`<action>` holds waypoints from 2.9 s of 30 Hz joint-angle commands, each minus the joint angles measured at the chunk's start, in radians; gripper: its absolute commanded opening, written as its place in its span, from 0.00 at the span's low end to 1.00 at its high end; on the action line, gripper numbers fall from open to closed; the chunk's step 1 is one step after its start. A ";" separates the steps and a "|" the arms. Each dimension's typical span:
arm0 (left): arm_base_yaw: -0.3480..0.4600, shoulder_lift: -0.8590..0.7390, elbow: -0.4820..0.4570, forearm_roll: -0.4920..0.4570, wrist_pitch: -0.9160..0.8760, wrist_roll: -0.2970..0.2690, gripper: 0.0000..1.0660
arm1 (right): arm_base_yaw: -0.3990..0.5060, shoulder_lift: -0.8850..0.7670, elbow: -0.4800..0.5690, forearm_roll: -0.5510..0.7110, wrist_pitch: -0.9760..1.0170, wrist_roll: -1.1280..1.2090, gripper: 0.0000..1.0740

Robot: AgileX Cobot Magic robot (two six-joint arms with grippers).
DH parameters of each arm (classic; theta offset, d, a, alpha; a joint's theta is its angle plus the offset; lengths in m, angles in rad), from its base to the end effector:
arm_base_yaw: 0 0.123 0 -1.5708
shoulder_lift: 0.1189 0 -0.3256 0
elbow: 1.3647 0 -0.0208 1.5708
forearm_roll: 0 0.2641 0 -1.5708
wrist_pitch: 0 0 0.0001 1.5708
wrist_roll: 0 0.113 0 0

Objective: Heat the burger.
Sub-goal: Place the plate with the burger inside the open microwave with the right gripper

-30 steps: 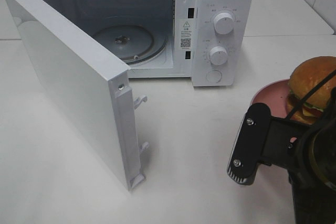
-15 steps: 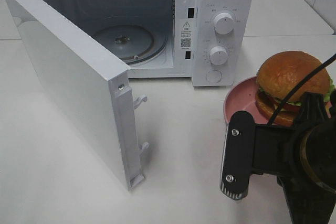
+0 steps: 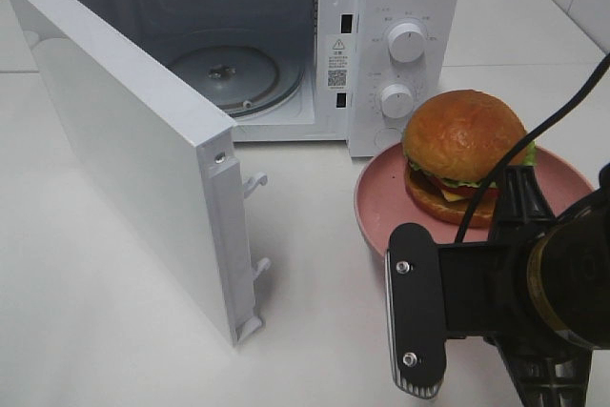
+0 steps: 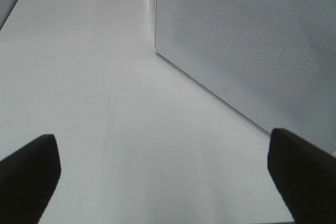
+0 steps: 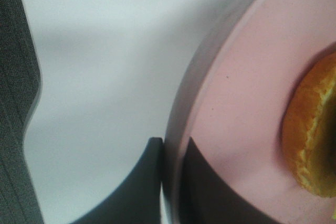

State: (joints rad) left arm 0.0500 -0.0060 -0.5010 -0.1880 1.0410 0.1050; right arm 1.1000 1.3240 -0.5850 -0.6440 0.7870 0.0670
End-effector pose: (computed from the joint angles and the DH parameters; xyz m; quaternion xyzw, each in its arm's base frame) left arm -0.0145 -0.0190 0.2773 0.0262 0.8421 -0.0525 0.5362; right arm 0.1361 0.1614 0.2030 -0.6484 0.7203 -0.1645 0.1835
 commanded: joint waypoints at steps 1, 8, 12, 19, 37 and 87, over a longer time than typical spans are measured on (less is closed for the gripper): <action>-0.001 -0.017 0.002 -0.004 -0.003 -0.005 0.94 | 0.004 -0.011 0.002 -0.059 -0.022 -0.057 0.00; -0.001 -0.017 0.002 -0.004 -0.003 -0.005 0.94 | 0.004 -0.011 0.002 -0.056 -0.044 -0.085 0.00; -0.001 -0.017 0.002 -0.004 -0.003 -0.005 0.94 | 0.003 -0.011 0.002 -0.059 -0.088 -0.169 0.00; -0.001 -0.017 0.002 -0.004 -0.003 -0.005 0.94 | -0.040 -0.011 0.002 -0.058 -0.183 -0.281 0.00; -0.001 -0.017 0.002 -0.004 -0.003 -0.005 0.94 | -0.293 -0.011 0.000 0.229 -0.402 -0.877 0.00; -0.001 -0.017 0.002 -0.004 -0.003 -0.005 0.94 | -0.511 0.124 -0.249 0.730 -0.327 -1.679 0.00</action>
State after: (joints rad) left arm 0.0500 -0.0060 -0.5000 -0.1880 1.0410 0.1050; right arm 0.5800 1.4530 -0.8150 0.0820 0.5060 -1.5910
